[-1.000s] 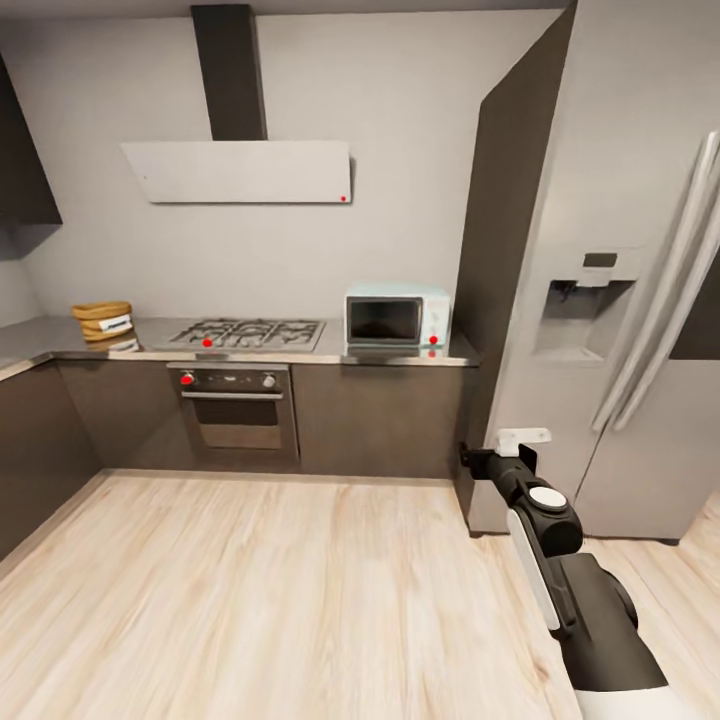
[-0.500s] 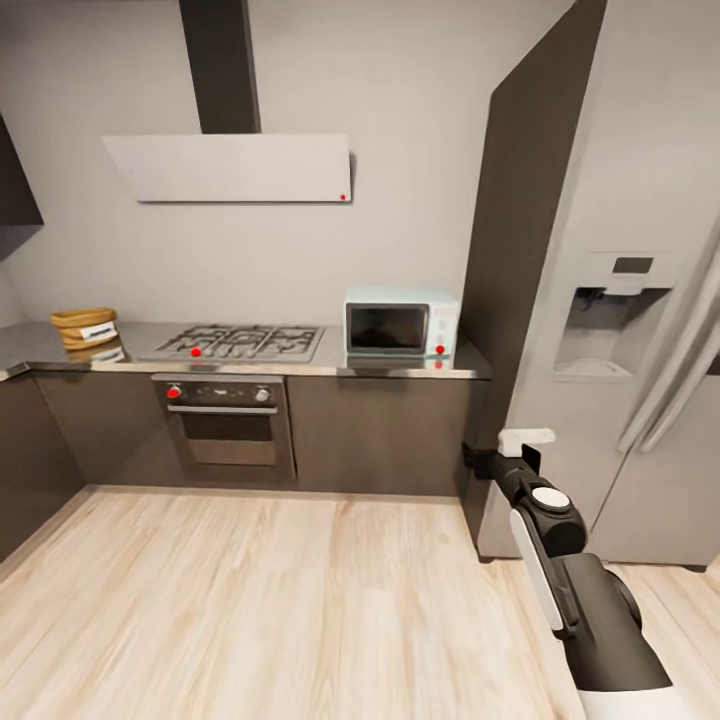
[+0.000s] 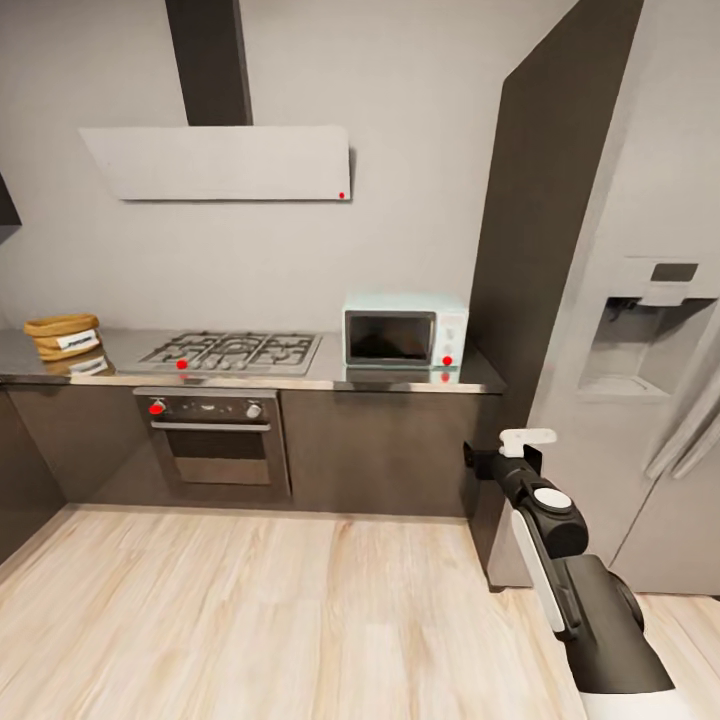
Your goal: In the kitchen, take the popcorn bag from the countertop, put it into the microwave, and heat it until the popcorn is cooked so the cooked popcorn ends up inside the bag.
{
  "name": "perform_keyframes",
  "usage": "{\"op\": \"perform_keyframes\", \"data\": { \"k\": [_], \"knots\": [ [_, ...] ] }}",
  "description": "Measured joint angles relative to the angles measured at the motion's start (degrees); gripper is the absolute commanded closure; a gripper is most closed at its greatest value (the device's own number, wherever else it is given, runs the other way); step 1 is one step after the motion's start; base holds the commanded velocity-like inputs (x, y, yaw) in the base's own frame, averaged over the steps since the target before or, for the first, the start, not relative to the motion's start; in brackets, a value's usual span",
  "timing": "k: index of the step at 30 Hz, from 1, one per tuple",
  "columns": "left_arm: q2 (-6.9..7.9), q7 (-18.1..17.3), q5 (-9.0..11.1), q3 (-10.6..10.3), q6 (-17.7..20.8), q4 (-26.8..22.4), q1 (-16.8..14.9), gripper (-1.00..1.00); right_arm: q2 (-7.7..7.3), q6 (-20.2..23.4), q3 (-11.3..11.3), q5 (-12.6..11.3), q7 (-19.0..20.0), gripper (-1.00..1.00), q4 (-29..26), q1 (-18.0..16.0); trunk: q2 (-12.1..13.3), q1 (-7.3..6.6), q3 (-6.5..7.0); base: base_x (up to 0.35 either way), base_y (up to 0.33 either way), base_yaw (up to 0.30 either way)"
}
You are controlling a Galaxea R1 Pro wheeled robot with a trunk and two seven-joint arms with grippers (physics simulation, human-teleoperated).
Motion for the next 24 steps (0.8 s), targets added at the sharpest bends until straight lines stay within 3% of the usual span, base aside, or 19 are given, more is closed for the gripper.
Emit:
{"op": "perform_keyframes", "data": {
  "k": [6,12,24],
  "knots": [
    [0.0,0.0,0.0,0.1,0.0,0.0,0.0,-1.0,-0.04,0.0,0.3,0.0,0.4,-1.0,-0.1,-0.1,0.0,0.0,0.0,0.343,0.0,0.0],
    [0.08,0.0,0.1,0.1,0.0,0.0,0.0,-1.0,-0.1,-0.1,-0.3,0.0,0.3,-1.0,0.1,-2.4,0.0,0.0,0.0,0.343,0.0,0.0],
    [0.0,0.0,0.0,0.1,0.0,0.0,0.0,-1.0,-0.09,0.1,0.4,0.0,0.3,-1.0,-0.5,-1.9,0.0,0.0,0.0,0.343,0.0,0.0]
  ]
}}
